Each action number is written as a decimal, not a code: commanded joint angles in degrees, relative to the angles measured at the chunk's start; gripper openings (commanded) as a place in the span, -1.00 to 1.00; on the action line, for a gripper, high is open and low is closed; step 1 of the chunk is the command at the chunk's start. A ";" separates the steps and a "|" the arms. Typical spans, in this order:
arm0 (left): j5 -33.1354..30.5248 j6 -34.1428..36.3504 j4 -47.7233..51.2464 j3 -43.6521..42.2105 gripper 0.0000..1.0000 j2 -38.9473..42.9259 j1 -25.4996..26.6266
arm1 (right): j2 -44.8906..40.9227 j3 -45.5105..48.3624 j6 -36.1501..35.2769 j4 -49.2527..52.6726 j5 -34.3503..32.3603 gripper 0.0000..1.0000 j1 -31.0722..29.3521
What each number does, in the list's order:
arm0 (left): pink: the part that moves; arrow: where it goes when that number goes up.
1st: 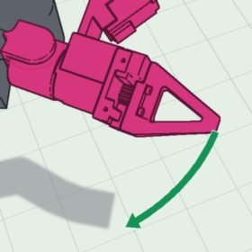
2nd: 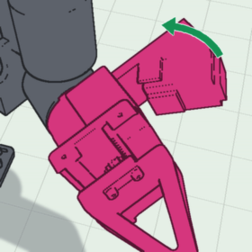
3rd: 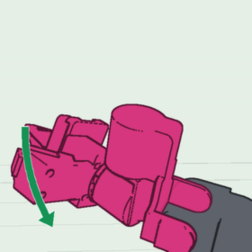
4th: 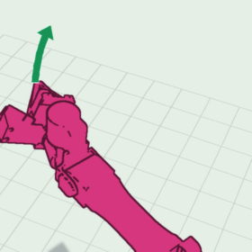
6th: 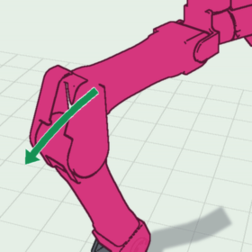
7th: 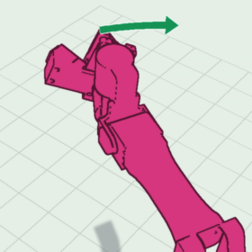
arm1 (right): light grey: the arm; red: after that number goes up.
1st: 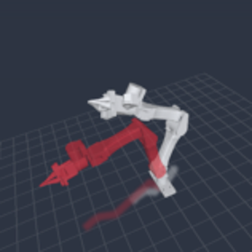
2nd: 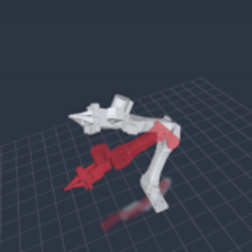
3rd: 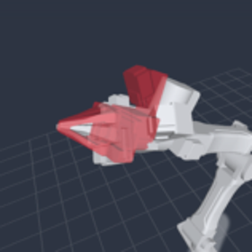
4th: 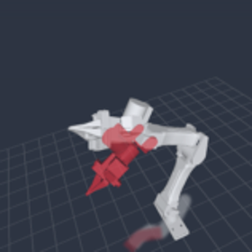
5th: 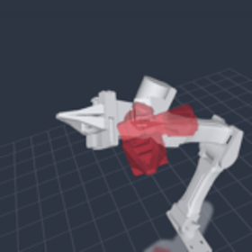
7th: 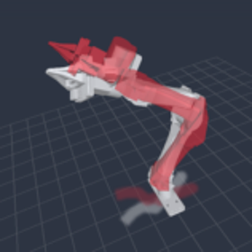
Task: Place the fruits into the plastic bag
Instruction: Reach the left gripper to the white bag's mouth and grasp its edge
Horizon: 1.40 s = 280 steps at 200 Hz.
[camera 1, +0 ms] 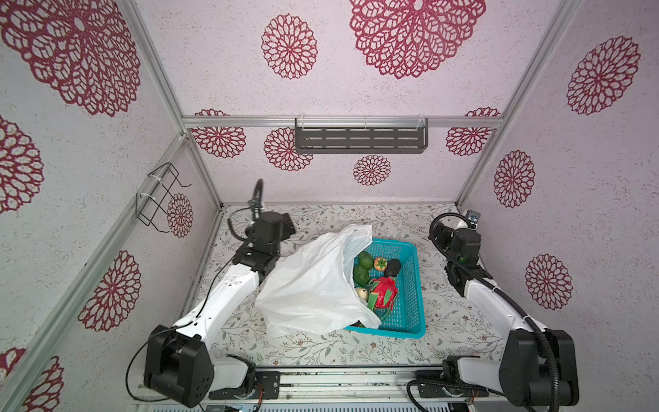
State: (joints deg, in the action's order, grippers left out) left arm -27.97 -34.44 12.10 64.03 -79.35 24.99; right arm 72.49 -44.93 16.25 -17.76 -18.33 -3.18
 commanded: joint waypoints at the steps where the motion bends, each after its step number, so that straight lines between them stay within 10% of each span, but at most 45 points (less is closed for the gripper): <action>1: 4.22 -6.91 14.95 7.14 0.95 -7.02 10.92 | 0.29 -2.44 3.78 10.04 -0.58 0.96 -0.44; 82: 3.06 -5.58 35.35 25.44 1.00 -23.80 21.05 | -0.42 -1.27 1.23 10.90 1.47 0.96 -0.47; 151: 7.00 -4.04 41.90 27.19 0.43 -25.83 20.81 | -0.57 -0.24 1.37 10.28 1.94 0.95 -0.49; 181: 8.53 -3.46 40.39 26.85 -0.55 -25.61 20.28 | -1.00 -0.18 2.51 10.46 2.02 0.96 -0.51; 208: 11.97 0.90 34.46 25.48 -0.98 -21.51 19.44 | -0.86 -1.22 2.99 11.54 3.54 0.83 -0.72; 280: 31.12 9.68 34.63 27.57 -1.00 -13.02 8.23 | 0.21 -7.11 2.79 15.50 12.68 0.60 -6.40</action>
State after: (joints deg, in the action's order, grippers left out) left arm -3.70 -29.23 44.71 88.40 -93.23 36.29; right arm 73.49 -48.40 18.20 -3.51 -8.47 -6.83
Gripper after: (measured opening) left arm 0.043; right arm 0.802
